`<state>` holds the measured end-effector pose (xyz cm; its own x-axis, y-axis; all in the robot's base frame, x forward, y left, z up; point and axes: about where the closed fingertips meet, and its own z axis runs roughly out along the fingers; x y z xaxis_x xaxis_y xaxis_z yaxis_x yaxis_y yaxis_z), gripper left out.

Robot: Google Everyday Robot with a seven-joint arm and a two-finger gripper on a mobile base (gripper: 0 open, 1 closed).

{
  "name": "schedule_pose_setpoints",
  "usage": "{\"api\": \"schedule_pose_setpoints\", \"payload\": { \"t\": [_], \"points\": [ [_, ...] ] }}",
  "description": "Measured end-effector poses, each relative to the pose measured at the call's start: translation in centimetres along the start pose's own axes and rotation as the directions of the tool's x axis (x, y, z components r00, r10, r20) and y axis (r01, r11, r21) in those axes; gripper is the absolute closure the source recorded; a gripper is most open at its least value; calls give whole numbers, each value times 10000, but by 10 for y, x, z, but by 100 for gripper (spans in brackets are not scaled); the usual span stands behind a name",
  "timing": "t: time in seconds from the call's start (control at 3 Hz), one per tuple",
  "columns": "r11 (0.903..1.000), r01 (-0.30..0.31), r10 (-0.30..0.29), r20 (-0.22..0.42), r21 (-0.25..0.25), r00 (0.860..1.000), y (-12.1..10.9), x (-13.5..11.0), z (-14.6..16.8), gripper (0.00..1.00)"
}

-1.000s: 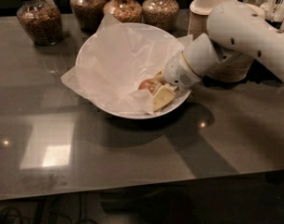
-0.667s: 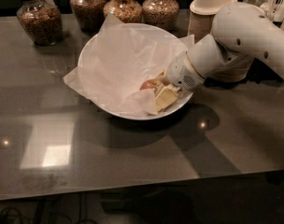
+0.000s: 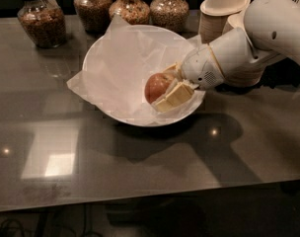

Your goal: Pick apple from white bowl

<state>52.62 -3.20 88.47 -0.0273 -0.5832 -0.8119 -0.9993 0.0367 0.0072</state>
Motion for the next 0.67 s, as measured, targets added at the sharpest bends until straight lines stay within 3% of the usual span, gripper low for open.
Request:
{"api": "schedule_pose_setpoints", "payload": {
  "t": [0.67],
  "points": [
    [9937, 1066, -1011, 1307, -355, 9863, 17, -51, -27, 100]
  ]
}}
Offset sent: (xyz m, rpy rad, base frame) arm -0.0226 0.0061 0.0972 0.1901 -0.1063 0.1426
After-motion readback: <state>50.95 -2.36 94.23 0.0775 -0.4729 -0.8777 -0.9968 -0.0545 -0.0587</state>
